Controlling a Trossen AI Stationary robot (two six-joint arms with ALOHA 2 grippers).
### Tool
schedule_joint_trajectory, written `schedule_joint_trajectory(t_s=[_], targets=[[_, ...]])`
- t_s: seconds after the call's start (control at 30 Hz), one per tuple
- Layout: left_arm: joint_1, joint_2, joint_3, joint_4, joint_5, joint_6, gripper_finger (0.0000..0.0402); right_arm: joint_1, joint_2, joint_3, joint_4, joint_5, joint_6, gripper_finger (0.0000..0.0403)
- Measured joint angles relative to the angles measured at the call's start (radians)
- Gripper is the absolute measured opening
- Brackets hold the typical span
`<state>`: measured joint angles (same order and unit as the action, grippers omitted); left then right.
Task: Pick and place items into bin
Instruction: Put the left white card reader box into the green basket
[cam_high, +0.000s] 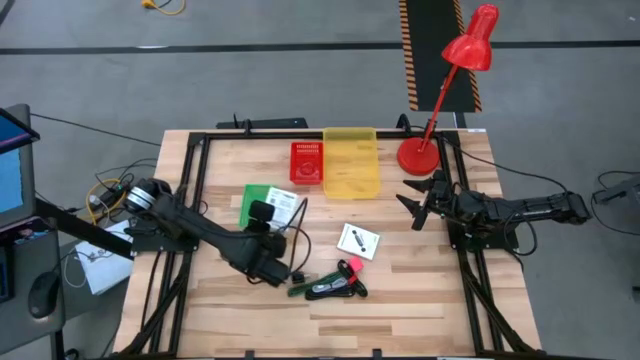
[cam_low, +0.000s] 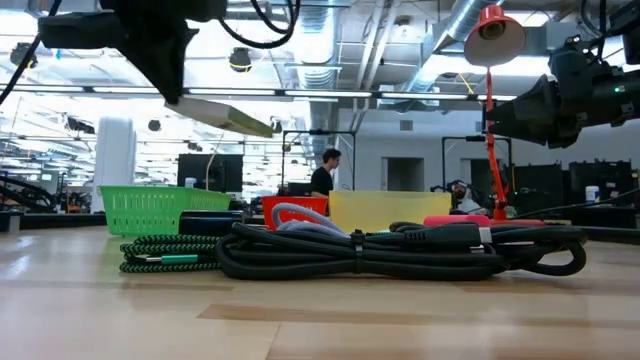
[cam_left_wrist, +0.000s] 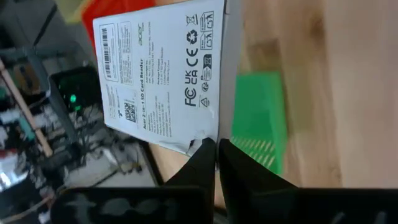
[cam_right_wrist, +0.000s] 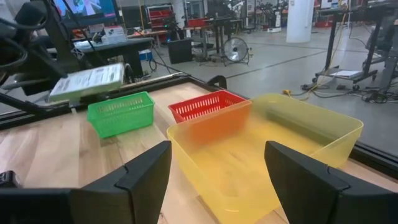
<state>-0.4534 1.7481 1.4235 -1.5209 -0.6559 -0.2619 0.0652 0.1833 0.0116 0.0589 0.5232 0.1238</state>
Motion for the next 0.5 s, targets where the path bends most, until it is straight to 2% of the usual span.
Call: schedule_joint_trajectory(t_s=[0.17,0.5], targets=[[0.000,-0.032,-0.040,-0.051,0.020,-0.047,0.0000,0.000,0.000,0.000,0.000,0.000,0.000,0.0255],[0.004,-0.119,-0.221,-0.041,0.045,-0.121,0.0000,0.000,0.000,0.000,0.000,0.000,0.000,0.0255]])
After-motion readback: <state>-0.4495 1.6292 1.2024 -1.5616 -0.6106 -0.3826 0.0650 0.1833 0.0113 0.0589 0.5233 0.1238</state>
